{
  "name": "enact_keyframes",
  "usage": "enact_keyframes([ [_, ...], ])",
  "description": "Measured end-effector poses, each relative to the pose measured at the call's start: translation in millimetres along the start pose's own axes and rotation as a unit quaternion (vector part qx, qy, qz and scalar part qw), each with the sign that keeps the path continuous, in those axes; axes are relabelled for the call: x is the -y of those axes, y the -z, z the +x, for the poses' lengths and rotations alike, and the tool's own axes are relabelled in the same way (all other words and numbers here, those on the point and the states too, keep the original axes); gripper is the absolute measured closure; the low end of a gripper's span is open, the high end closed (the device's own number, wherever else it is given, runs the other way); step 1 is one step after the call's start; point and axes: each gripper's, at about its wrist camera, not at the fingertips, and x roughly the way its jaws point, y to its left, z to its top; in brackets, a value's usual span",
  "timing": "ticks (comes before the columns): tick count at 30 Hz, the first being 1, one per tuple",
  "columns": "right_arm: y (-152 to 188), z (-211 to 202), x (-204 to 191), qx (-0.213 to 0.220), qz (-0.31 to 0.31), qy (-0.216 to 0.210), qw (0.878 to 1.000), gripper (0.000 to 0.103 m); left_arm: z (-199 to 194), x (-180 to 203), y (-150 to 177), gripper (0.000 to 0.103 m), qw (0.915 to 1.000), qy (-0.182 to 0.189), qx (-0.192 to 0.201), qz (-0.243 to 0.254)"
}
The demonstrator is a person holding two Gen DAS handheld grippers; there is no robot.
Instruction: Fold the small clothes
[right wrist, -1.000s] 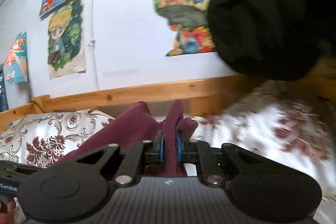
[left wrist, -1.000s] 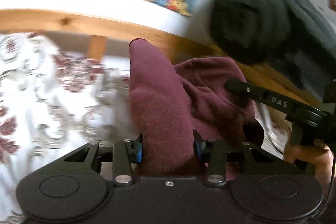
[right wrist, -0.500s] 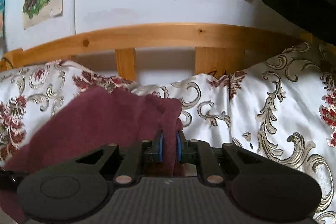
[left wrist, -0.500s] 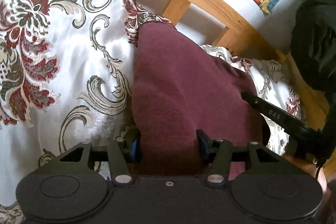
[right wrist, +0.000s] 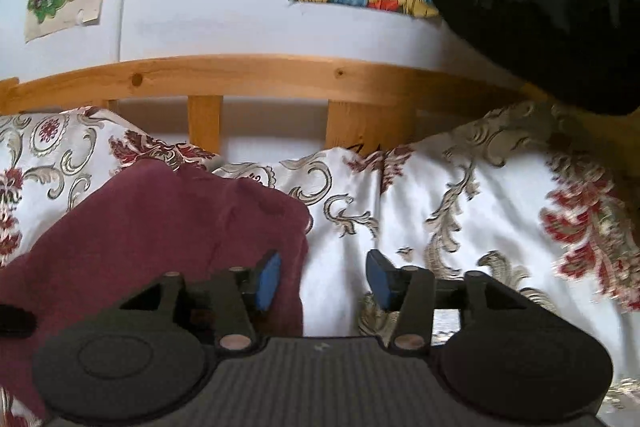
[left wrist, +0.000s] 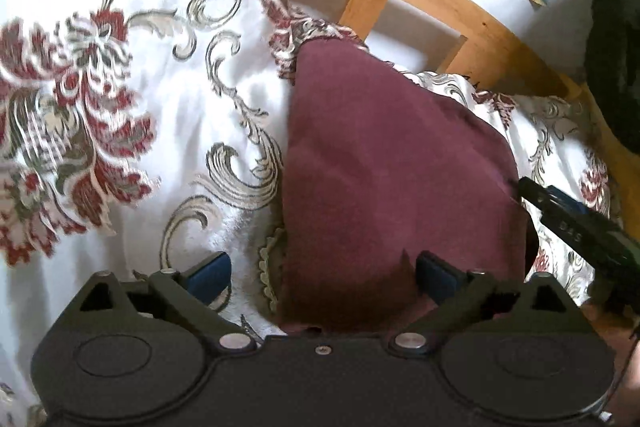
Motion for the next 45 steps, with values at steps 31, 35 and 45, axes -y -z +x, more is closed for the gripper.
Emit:
enact_keyframes([
  [31,68.8,-256.9,-20.3,0.073,0.139,-0.034,0.987,0.000,-169.1,20.5,105.2,0.001,0.9796,-0.024,0.116,0.162],
  [35,76.8,-263.7,-20.6,0.054,0.150,-0.031,0.987,0.000,-171.3,14.8,117.0,0.001,0.9827,-0.014,0.104,0.152],
  [45,87.8,-267.8,-36.1,0.030,0.124,-0.049,0.991,0.000,-172.3,10.7,119.7,0.001,0.9845,-0.016,0.101,0.143],
])
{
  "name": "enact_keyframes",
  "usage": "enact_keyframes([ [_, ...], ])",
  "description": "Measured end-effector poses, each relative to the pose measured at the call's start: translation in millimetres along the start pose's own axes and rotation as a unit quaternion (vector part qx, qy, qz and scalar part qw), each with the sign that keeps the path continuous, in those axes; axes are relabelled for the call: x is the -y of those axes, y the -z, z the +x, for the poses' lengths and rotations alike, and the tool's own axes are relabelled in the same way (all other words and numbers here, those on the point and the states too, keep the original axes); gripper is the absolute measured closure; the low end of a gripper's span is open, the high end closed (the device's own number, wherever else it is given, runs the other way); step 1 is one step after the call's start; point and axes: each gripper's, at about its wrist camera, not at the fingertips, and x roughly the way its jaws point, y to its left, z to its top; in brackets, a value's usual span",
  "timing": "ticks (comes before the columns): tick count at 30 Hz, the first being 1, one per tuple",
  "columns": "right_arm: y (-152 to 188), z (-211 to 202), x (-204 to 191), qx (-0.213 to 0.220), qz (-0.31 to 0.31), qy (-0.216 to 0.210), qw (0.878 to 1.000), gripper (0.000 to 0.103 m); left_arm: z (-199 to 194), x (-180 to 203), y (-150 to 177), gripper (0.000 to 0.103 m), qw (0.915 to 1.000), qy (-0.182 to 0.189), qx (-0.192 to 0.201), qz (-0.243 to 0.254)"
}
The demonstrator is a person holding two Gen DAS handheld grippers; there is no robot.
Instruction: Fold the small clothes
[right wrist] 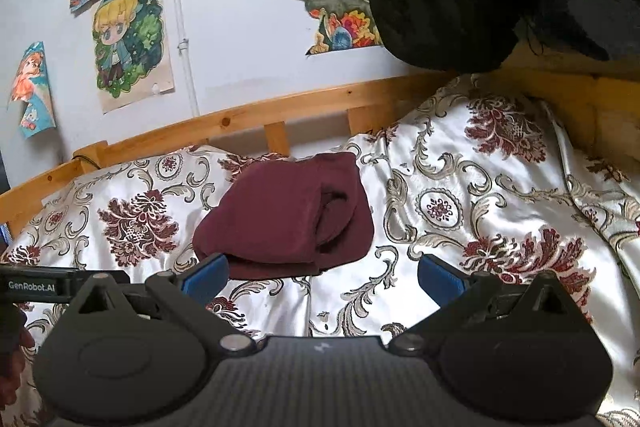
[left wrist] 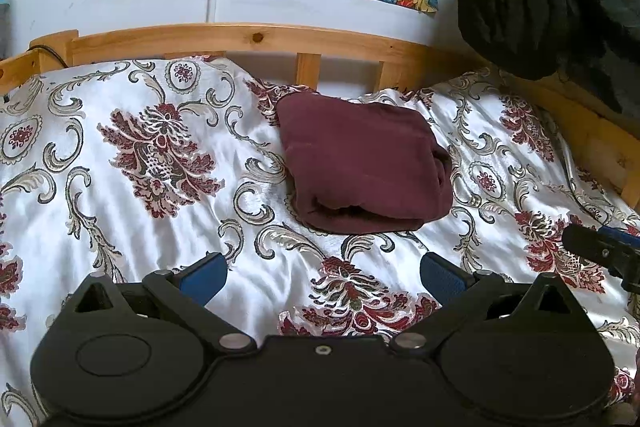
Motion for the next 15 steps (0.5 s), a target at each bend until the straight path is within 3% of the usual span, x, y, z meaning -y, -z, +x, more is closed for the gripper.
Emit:
enact_keyframes([
  [15,-0.7,2.9,8.5,-0.005,0.024,0.007,1.000,0.000,3.7,0.1,1.5,0.001,0.9999,0.001,-0.010,-0.004],
])
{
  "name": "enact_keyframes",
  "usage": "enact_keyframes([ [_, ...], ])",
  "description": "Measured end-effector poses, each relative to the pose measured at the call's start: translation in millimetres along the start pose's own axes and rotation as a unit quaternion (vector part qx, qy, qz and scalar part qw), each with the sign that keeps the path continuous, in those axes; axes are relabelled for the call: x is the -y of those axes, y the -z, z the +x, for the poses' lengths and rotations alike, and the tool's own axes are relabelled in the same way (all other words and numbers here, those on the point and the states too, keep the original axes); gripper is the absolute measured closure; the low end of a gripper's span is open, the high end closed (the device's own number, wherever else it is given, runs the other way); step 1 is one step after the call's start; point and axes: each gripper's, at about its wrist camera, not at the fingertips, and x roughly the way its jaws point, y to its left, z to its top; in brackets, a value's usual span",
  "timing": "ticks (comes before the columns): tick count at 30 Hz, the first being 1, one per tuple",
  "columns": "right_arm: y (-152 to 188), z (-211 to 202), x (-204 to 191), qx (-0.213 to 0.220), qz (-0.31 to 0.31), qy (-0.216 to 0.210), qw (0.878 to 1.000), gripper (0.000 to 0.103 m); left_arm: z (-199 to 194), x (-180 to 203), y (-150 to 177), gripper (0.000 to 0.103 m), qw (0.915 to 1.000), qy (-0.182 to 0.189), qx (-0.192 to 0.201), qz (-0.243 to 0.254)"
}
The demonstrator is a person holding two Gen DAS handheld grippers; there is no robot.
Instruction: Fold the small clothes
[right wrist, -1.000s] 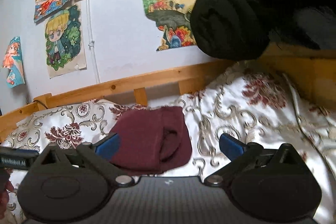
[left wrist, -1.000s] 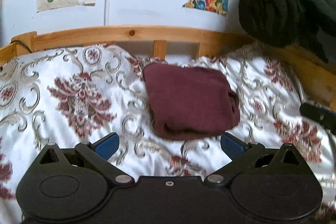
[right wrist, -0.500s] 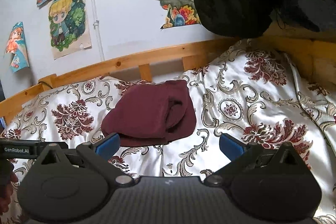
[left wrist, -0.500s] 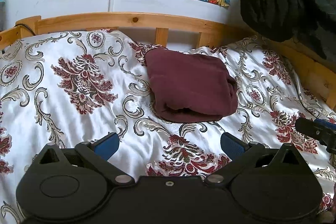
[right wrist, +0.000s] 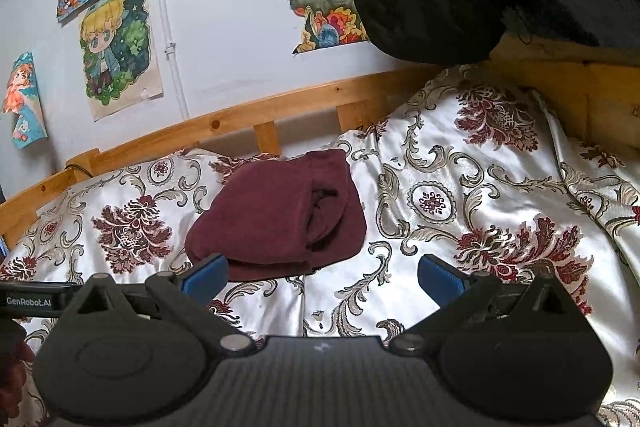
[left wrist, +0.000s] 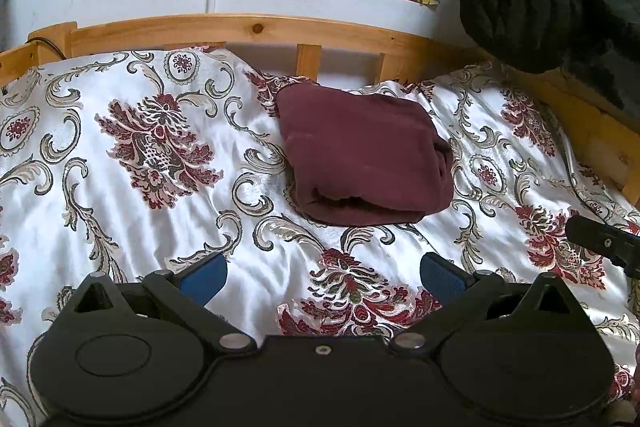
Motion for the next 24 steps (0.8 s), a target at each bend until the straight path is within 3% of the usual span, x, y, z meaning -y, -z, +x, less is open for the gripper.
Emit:
enact_keyframes([
  [24,1.6,0.8,0.6,-0.005,0.010,0.005,1.000,0.000,-0.4,-1.2,0.1,0.001,1.0000,0.002,-0.002,-0.004],
])
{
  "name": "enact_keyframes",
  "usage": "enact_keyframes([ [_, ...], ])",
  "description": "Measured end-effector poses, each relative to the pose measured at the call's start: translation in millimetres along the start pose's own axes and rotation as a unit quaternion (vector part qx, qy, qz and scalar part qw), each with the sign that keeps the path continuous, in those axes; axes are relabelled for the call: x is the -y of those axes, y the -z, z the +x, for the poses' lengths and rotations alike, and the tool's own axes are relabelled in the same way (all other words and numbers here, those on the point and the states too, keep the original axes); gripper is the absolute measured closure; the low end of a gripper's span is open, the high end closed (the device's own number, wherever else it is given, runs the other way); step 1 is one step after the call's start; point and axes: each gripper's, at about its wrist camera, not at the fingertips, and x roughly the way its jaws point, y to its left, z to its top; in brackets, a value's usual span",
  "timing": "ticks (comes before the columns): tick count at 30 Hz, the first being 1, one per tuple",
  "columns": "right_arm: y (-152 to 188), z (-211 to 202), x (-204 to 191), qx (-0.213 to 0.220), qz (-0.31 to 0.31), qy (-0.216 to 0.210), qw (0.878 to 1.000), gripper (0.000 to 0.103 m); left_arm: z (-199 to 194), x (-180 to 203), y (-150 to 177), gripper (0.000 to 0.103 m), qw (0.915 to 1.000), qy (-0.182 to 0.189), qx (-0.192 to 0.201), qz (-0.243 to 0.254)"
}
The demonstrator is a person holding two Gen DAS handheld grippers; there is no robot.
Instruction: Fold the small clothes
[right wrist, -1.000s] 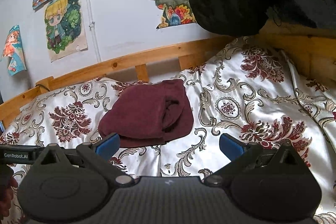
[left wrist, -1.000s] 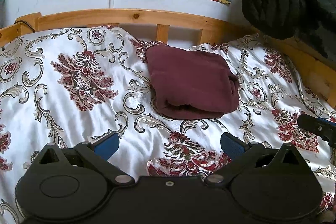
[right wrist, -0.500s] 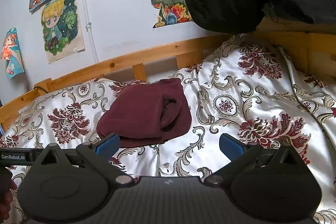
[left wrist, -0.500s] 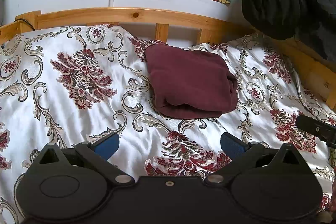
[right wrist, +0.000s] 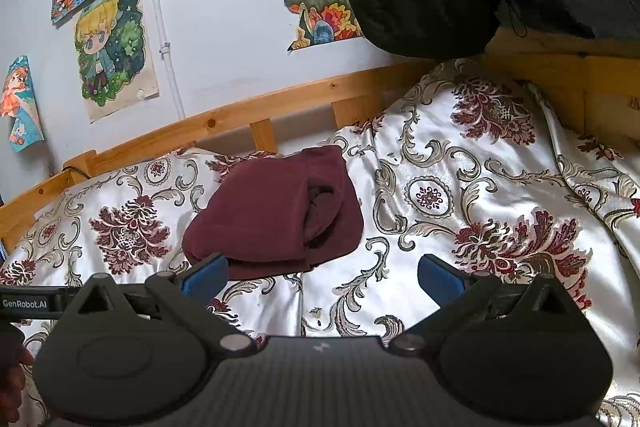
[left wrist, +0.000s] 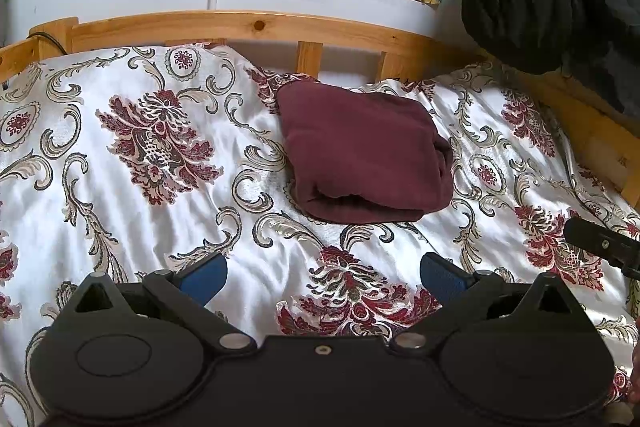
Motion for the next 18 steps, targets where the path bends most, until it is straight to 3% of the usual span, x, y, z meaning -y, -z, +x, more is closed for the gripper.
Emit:
enact_keyframes([
  [18,-0.2,-0.2,-0.2,0.000,0.002,0.003,1.000,0.000,0.9,0.7,2.4,0.001,1.0000,-0.001,-0.003,-0.001],
])
